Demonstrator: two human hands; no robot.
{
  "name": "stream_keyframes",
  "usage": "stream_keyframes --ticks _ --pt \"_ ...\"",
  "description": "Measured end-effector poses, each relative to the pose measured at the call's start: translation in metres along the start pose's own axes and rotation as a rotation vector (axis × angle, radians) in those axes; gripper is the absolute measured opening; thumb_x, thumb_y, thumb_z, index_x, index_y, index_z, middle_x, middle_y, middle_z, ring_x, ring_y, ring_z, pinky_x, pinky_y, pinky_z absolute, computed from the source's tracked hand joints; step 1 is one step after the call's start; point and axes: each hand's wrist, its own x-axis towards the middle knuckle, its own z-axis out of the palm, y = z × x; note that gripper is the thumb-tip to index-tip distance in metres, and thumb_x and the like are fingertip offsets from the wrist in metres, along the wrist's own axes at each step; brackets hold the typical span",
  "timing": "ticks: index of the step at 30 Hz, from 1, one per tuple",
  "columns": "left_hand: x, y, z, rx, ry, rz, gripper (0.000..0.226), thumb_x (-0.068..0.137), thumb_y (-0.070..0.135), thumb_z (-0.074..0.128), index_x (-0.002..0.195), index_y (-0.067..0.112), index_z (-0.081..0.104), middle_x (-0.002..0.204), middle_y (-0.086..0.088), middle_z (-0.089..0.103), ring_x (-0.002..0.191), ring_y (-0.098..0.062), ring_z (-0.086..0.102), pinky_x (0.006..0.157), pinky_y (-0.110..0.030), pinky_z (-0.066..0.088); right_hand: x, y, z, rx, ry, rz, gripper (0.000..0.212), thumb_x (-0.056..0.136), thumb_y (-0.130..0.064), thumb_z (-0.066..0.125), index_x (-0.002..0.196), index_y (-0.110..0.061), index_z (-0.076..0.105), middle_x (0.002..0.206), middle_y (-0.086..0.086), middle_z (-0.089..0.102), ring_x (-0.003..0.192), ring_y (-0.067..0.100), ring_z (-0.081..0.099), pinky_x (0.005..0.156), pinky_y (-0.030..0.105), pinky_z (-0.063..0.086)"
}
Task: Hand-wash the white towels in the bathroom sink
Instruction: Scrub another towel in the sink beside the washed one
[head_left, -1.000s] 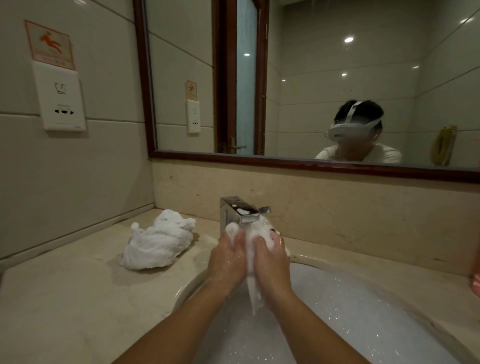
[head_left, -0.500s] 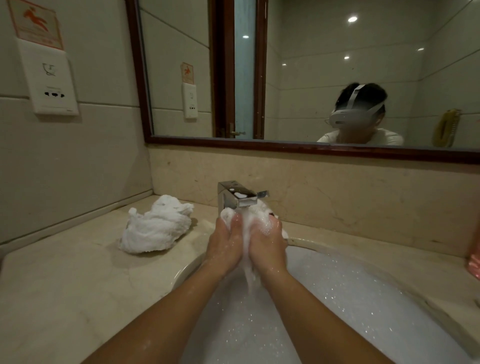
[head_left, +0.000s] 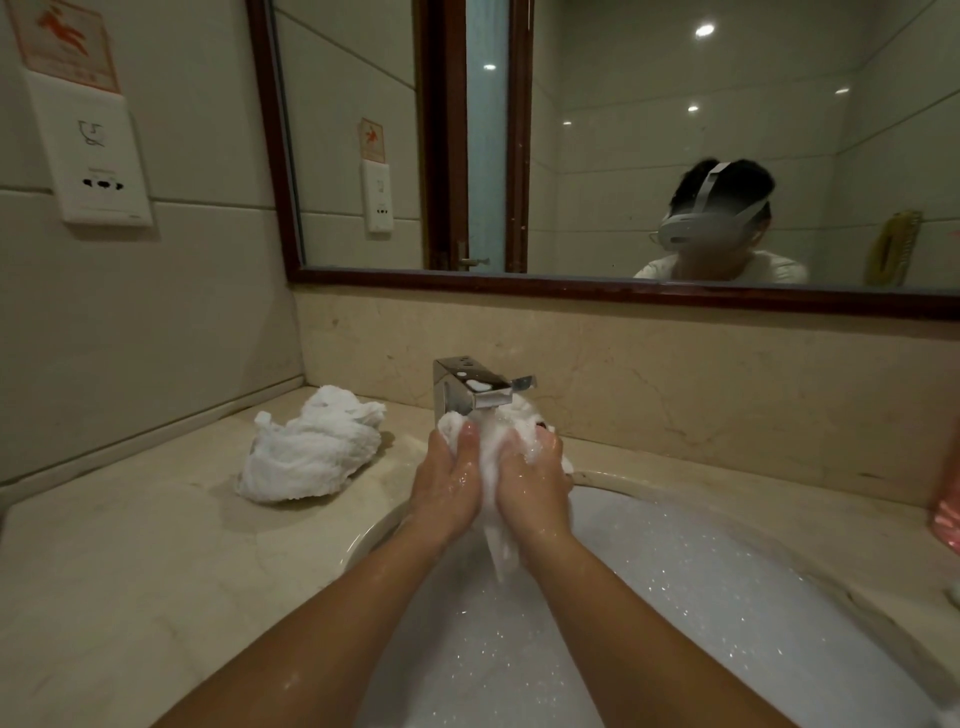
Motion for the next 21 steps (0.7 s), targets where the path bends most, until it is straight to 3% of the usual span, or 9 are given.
stream_keyframes --ticks 4,10,13,14,16,18,19,21 --pt "-0.002 0.003 0.000 -0.003 0.002 -0.008 0.060 0.106 0.061 0.031 0.150 0.021 0.044 0.145 -0.008 0.058 0.133 -0.029 0.054 0.098 -0.030 0.036 -0.001 -0.002 0.001 0.006 -0.004 0.002 0.050 0.106 -0.046 0.049 0.155 -0.038 0.039 0.149 0.013 0.052 0.106 0.026 0.058 0.086 0.034 0.041" --pt "-0.002 0.006 -0.001 -0.003 -0.048 -0.048 0.069 0.102 0.068 0.037 0.149 0.017 0.041 0.141 -0.007 0.059 0.124 -0.029 0.058 0.098 -0.036 0.047 -0.011 -0.009 -0.004 0.121 -0.025 0.020 0.062 0.104 -0.045 0.056 0.159 -0.034 0.031 0.148 0.012 0.050 0.104 0.023 0.056 0.084 0.033 0.044" --pt "-0.004 0.006 0.001 -0.094 -0.115 -0.101 0.072 0.098 0.074 0.040 0.146 0.021 0.038 0.133 0.003 0.058 0.103 -0.015 0.061 0.067 -0.025 0.053 -0.016 -0.014 -0.004 0.337 -0.038 0.025 0.070 0.100 -0.032 0.066 0.154 -0.030 0.023 0.137 0.008 0.053 0.105 0.022 0.062 0.089 0.043 0.058" --pt "-0.004 0.003 0.001 -0.155 -0.128 -0.094 0.077 0.092 0.079 0.043 0.145 0.023 0.043 0.131 0.006 0.061 0.101 -0.009 0.064 0.064 -0.021 0.054 -0.017 -0.015 -0.004 0.375 -0.046 0.024 0.070 0.099 -0.030 0.069 0.153 -0.029 0.023 0.134 0.006 0.055 0.105 0.021 0.063 0.090 0.044 0.059" --pt "-0.002 0.000 0.003 -0.210 -0.125 -0.112 0.069 0.089 0.077 0.052 0.135 0.027 0.056 0.125 0.005 0.071 0.101 -0.007 0.069 0.075 -0.024 0.060 -0.018 -0.014 -0.004 0.342 -0.047 -0.022 0.069 0.100 -0.033 0.070 0.153 -0.029 0.027 0.132 0.003 0.060 0.105 0.017 0.065 0.085 0.035 0.057" --pt "-0.004 0.007 0.004 -0.227 -0.149 -0.139 0.037 0.105 0.053 0.050 0.127 0.026 0.062 0.117 0.002 0.073 0.105 -0.011 0.070 0.087 -0.026 0.060 -0.016 -0.010 -0.005 0.292 -0.053 -0.074 0.070 0.098 -0.045 0.071 0.156 -0.035 0.033 0.135 -0.005 0.062 0.106 0.012 0.065 0.083 0.030 0.055" --pt "-0.003 0.008 0.007 -0.248 -0.104 -0.142 0.034 0.107 0.050 0.049 0.125 0.026 0.065 0.114 0.001 0.075 0.105 -0.014 0.071 0.094 -0.032 0.059 -0.016 -0.008 -0.004 0.271 -0.066 -0.093 0.070 0.097 -0.053 0.070 0.156 -0.041 0.035 0.136 -0.010 0.060 0.109 0.011 0.064 0.084 0.030 0.055" --pt "-0.004 0.014 0.009 -0.296 0.056 -0.170 0.040 0.097 0.063 0.054 0.116 0.031 0.069 0.098 0.006 0.079 0.092 -0.016 0.076 0.090 -0.045 0.062 -0.019 -0.007 0.001 0.258 -0.081 -0.106 0.066 0.095 -0.064 0.065 0.153 -0.052 0.036 0.139 -0.012 0.058 0.117 0.014 0.063 0.094 0.035 0.058"
